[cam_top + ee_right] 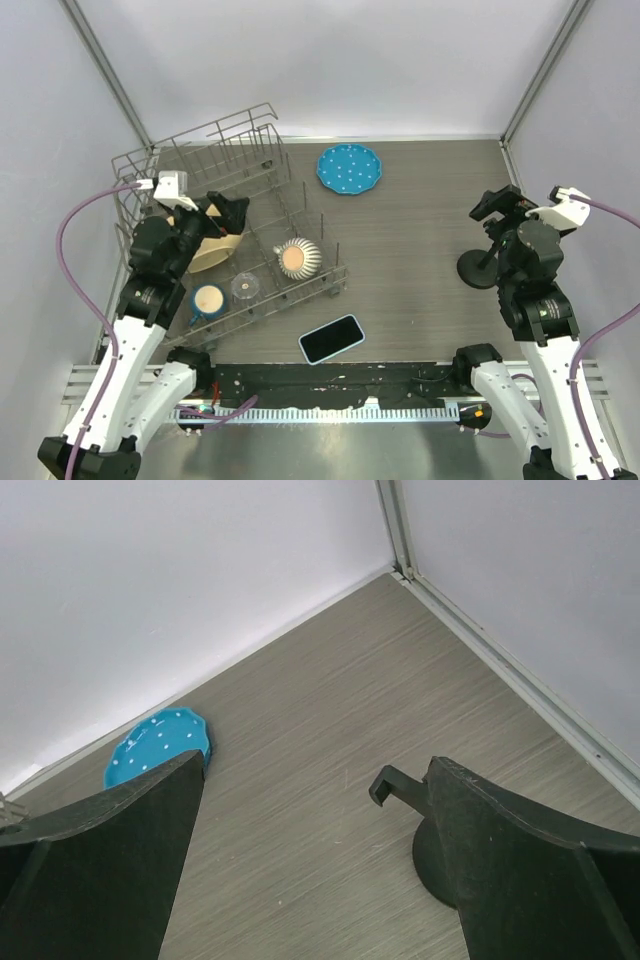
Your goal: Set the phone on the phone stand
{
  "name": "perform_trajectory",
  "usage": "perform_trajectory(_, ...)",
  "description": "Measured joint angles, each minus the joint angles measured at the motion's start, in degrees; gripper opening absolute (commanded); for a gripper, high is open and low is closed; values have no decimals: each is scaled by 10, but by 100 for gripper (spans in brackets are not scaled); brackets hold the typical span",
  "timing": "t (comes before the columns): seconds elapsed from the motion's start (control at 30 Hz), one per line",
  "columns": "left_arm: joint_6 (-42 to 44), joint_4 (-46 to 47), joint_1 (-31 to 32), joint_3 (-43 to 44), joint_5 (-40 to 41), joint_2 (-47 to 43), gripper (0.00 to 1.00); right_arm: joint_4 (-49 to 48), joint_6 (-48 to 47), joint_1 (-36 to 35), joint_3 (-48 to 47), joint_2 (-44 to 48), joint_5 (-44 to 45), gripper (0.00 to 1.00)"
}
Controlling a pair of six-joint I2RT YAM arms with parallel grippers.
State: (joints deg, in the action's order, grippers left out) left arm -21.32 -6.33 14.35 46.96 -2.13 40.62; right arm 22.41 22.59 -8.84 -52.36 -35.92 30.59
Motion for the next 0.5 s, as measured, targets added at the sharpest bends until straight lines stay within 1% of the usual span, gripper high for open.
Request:
perform_trajectory(0.13,-24,-9,0,15,-35,38,100,16,2,0,-14,-18,14,99)
perform_trajectory(0.2,-43,-17,0,41,-56,71,100,27,1,0,-22,-28,15,99)
perform_trajectory(0.27,-70,-32,0,77,-83,106,100,33,-2,0,-26,-32,12,99)
perform_trajectory(0.33,-101,-38,0,134,-126,155,100,37,-9,0,-26,-40,5,99)
perform_trajectory(0.4,-135,-25,0,182,-167,199,100,47,-14,0,-30,-50,-7,99)
perform_trajectory(0.5,-178,2,1,224,-219,246,99,67,-12,0,-47,-81,-24,99)
